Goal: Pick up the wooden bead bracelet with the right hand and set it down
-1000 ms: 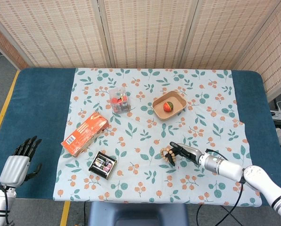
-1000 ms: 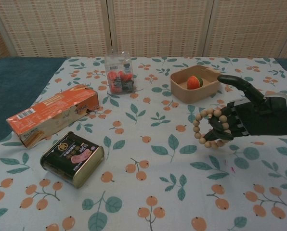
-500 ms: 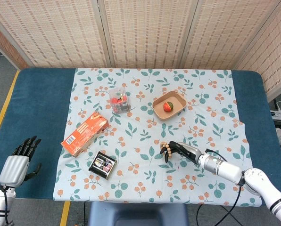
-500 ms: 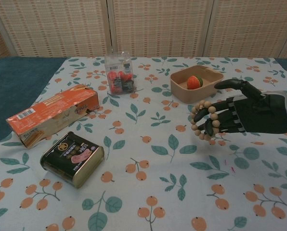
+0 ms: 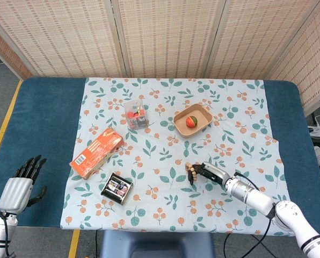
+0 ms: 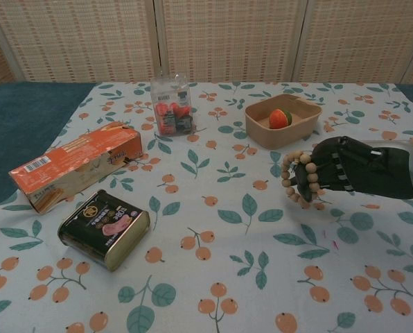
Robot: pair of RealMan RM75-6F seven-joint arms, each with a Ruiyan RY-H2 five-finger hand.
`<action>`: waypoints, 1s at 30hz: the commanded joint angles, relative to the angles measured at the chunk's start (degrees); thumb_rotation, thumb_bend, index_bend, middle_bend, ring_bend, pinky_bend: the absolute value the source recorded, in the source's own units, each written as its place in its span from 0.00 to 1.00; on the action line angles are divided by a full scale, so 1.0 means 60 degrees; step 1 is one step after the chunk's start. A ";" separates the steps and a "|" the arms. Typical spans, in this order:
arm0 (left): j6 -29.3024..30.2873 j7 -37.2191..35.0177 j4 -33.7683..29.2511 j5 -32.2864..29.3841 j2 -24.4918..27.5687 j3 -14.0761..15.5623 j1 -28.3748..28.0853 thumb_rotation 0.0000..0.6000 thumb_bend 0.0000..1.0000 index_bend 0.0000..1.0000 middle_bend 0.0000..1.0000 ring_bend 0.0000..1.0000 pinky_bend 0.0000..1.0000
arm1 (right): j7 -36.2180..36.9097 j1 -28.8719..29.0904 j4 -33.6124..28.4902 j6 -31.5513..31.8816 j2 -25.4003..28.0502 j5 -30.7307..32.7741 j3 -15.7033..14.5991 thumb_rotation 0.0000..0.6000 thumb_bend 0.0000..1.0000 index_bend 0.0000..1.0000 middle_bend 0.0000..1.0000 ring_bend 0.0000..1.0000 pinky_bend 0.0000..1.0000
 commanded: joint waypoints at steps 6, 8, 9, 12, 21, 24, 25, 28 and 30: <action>0.0003 0.0000 0.0004 0.0001 -0.0008 -0.0006 -0.0004 1.00 0.43 0.00 0.00 0.00 0.19 | -0.1462 -0.0653 0.0479 -0.0084 -0.0863 -0.0336 0.0734 0.65 0.88 0.52 0.56 0.08 0.00; 0.0007 0.0017 0.0002 0.0000 -0.0014 -0.0007 -0.0003 1.00 0.43 0.00 0.00 0.00 0.19 | -0.1720 -0.0735 0.0598 -0.0238 -0.1034 -0.0298 0.0929 0.78 0.92 0.49 0.56 0.08 0.00; 0.0005 0.0024 0.0002 0.0000 -0.0017 -0.0006 -0.0004 1.00 0.43 0.00 0.00 0.00 0.19 | -0.1827 -0.0776 0.0651 -0.0313 -0.1115 -0.0263 0.1014 0.83 0.93 0.48 0.56 0.08 0.00; 0.0005 0.0045 0.0000 -0.0002 -0.0030 -0.0006 -0.0004 1.00 0.43 0.00 0.00 0.00 0.19 | -0.2160 -0.0892 0.0869 -0.0645 -0.1382 -0.0094 0.1303 0.98 0.97 0.47 0.56 0.08 0.00; 0.0007 0.0015 -0.0004 -0.0002 -0.0014 -0.0005 -0.0001 1.00 0.43 0.00 0.00 0.00 0.19 | -0.5476 -0.1197 0.1627 -0.1590 -0.2438 -0.0410 0.2462 1.00 1.00 0.47 0.56 0.08 0.00; 0.0012 0.0007 -0.0007 -0.0001 -0.0012 -0.0007 0.0000 1.00 0.43 0.00 0.00 0.00 0.19 | -0.6496 -0.1163 0.1873 -0.1849 -0.2496 -0.0669 0.2531 1.00 1.00 0.47 0.56 0.08 0.00; 0.0015 0.0008 -0.0006 -0.0001 -0.0011 -0.0008 0.0001 1.00 0.43 0.00 0.00 0.00 0.19 | -0.6614 -0.1151 0.1925 -0.1915 -0.2477 -0.0679 0.2507 1.00 1.00 0.48 0.56 0.08 0.00; 0.0016 0.0009 -0.0008 0.0007 -0.0008 -0.0001 0.0003 1.00 0.43 0.00 0.00 0.00 0.19 | -0.6261 -0.1121 0.2030 -0.2064 -0.2387 -0.0370 0.2377 1.00 1.00 0.50 0.56 0.08 0.00; 0.0009 0.0014 -0.0010 0.0011 -0.0009 0.0006 0.0002 1.00 0.43 0.00 0.00 0.00 0.19 | -0.5227 -0.1004 0.2033 -0.2047 -0.2199 0.0041 0.2162 1.00 1.00 0.50 0.56 0.08 0.00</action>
